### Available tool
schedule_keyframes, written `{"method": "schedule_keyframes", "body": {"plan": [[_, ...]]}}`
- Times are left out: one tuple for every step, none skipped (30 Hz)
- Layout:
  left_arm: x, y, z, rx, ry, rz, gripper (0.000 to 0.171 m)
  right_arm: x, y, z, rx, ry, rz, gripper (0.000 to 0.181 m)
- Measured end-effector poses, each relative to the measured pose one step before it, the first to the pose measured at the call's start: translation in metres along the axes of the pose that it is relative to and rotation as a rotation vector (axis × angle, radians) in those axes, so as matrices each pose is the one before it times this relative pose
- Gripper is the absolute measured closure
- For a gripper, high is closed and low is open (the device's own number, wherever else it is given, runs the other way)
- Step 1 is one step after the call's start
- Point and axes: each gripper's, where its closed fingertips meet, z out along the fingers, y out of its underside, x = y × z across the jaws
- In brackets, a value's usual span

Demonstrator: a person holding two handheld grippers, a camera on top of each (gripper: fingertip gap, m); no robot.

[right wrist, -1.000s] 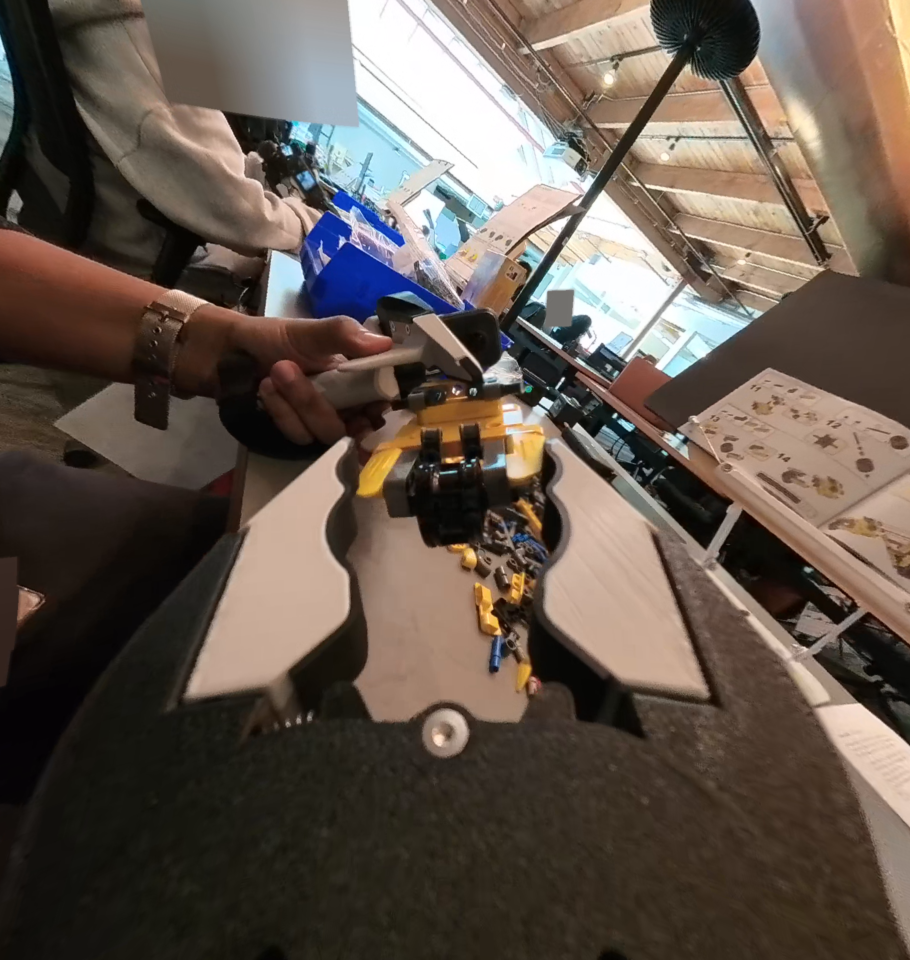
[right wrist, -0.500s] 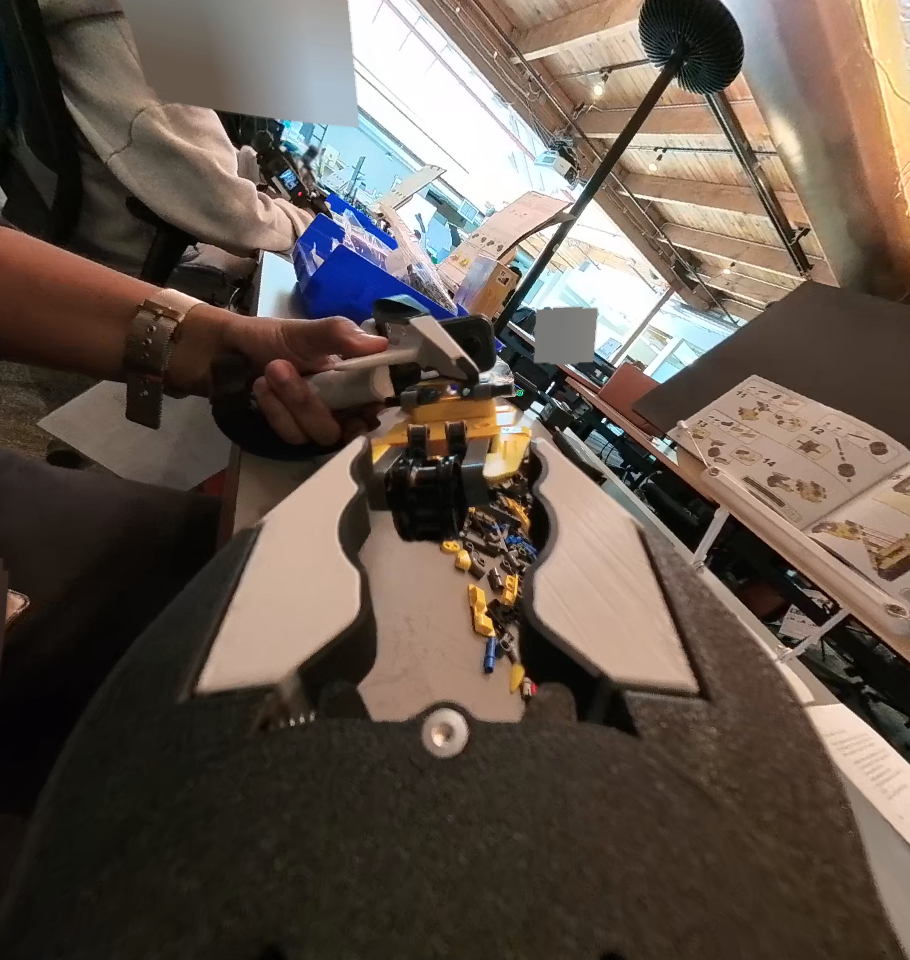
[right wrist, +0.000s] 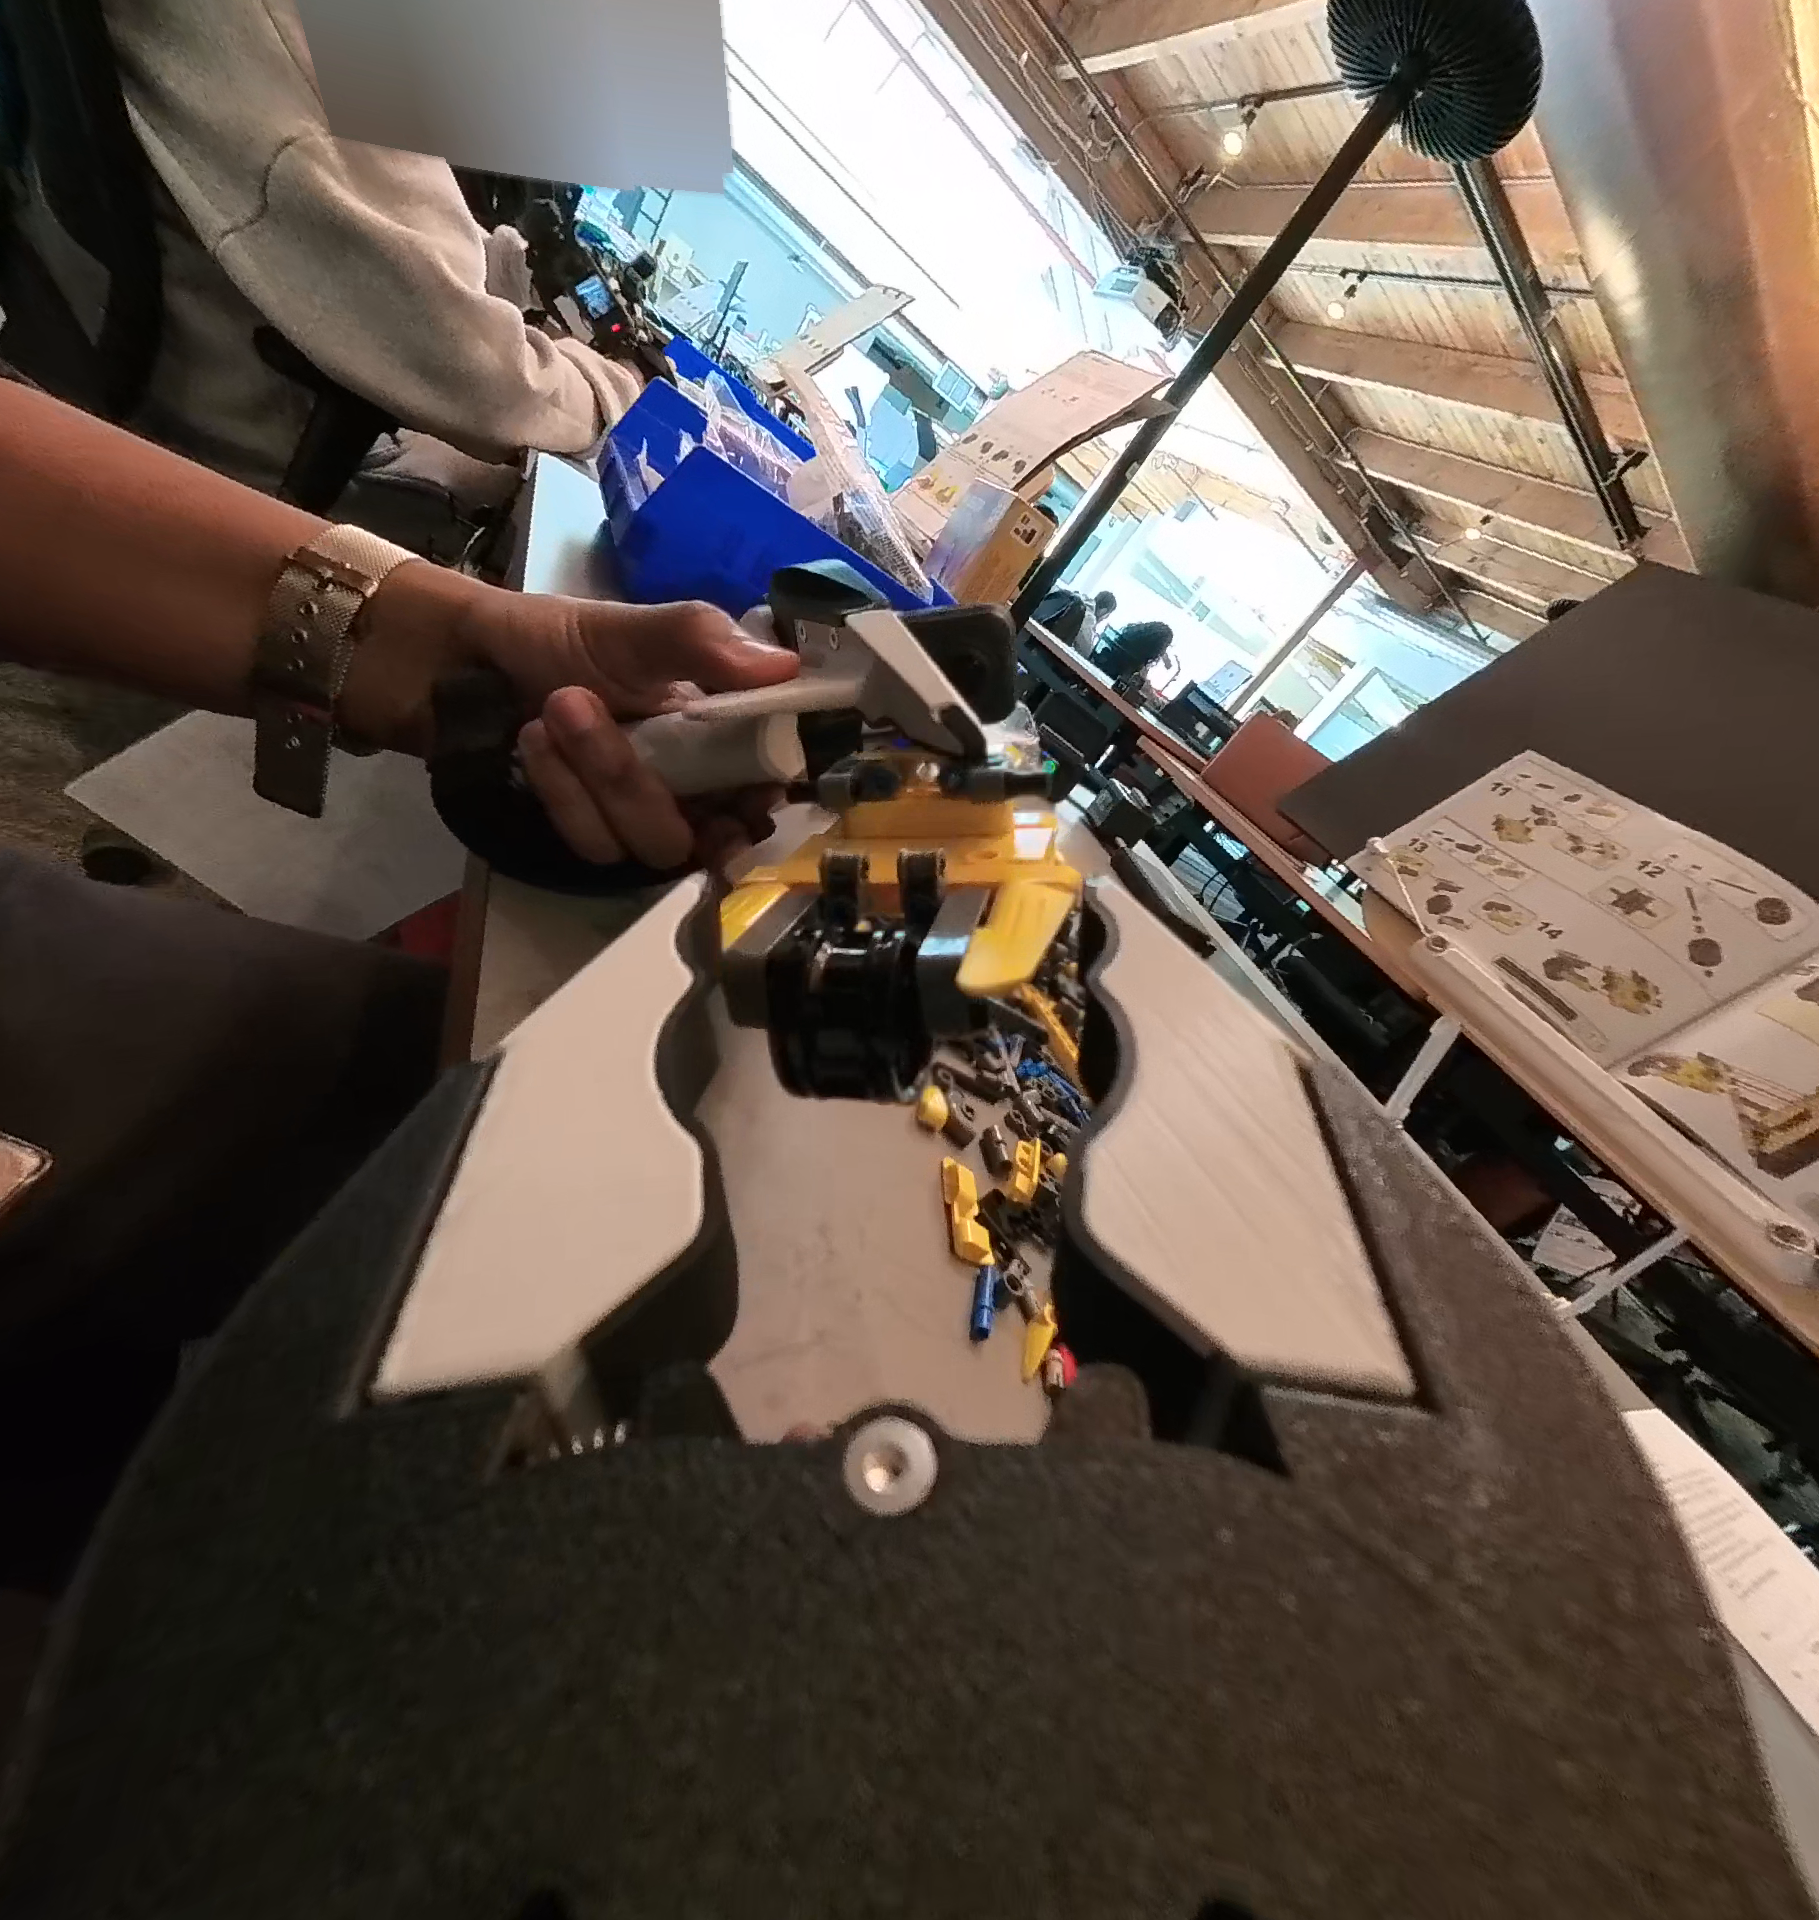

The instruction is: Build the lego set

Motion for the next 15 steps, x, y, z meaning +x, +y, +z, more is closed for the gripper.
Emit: {"method": "schedule_keyframes", "body": {"plan": [[-0.00018,0.00151,0.00103,-0.00908,-0.0047,0.0055,0.147,-0.00032,0.00070,0.00054,-0.0055,-0.0005,-0.0017,0.114],[-0.00012,0.00116,0.00070,-0.00694,-0.0032,0.0043,0.147,-0.00028,0.00058,0.00038,-0.0041,0.0004,-0.0034,0.114],[-0.00010,0.00028,0.00019,-0.00142,-0.0021,0.0023,0.147,-0.00020,0.00030,0.00031,-0.0028,0.0016,-0.0038,0.114],[-0.00007,-0.00058,-0.00027,0.00392,-0.0002,-0.0006,0.148,-0.00010,0.00019,0.00008,-0.0012,0.0014,-0.0028,0.114],[0.00013,-0.00114,-0.00073,0.00692,0.0020,-0.0027,0.148,0.00001,-0.00012,-0.00003,0.0006,0.0012,-0.0008,0.114],[0.00018,-0.00100,-0.00070,0.00641,0.0029,-0.0030,0.148,0.00042,-0.00022,-0.00029,0.0020,0.0018,0.0018,0.114],[0.00018,-0.00046,-0.00031,0.00285,0.0024,-0.0031,0.148,0.00066,-0.00033,-0.00027,0.0026,0.0023,0.0036,0.114],[0.00008,0.00006,0.00013,-0.00080,0.0010,-0.0009,0.147,0.00073,-0.00017,-0.00033,0.0025,0.0026,0.0037,0.114],[0.00020,0.00051,0.00025,-0.00333,0.0003,0.0013,0.147,0.00074,-0.00016,-0.00023,0.0018,0.0033,0.0030,0.114],[0.00006,0.00060,0.00036,-0.00391,0.0002,0.0003,0.147,0.00060,-0.00010,-0.00018,0.0009,0.0034,0.0014,0.115],[0.00003,0.00053,0.00025,-0.00323,0.0005,-0.0013,0.147,0.00006,-0.00008,0.00007,0.0009,0.0016,-0.0018,0.115],[-0.00004,-0.00005,-0.00006,0.00013,0.0009,-0.0015,0.147,-0.00020,-0.00033,0.00007,0.0023,0.0023,-0.0052,0.115],[-0.00014,-0.00060,-0.00035,0.00379,0.0002,-0.0025,0.148,-0.00018,-0.00037,0.00006,0.0027,0.0029,-0.0061,0.115],[-0.00005,-0.00098,-0.00051,0.00601,0.0012,-0.0027,0.147,-0.00018,-0.00032,-0.00009,0.0018,0.0028,-0.0049,0.115],[0.00014,-0.00102,-0.00060,0.00617,0.0021,-0.0031,0.147,-0.00003,-0.00036,-0.00009,0.0029,0.0022,-0.0032,0.115]]}}
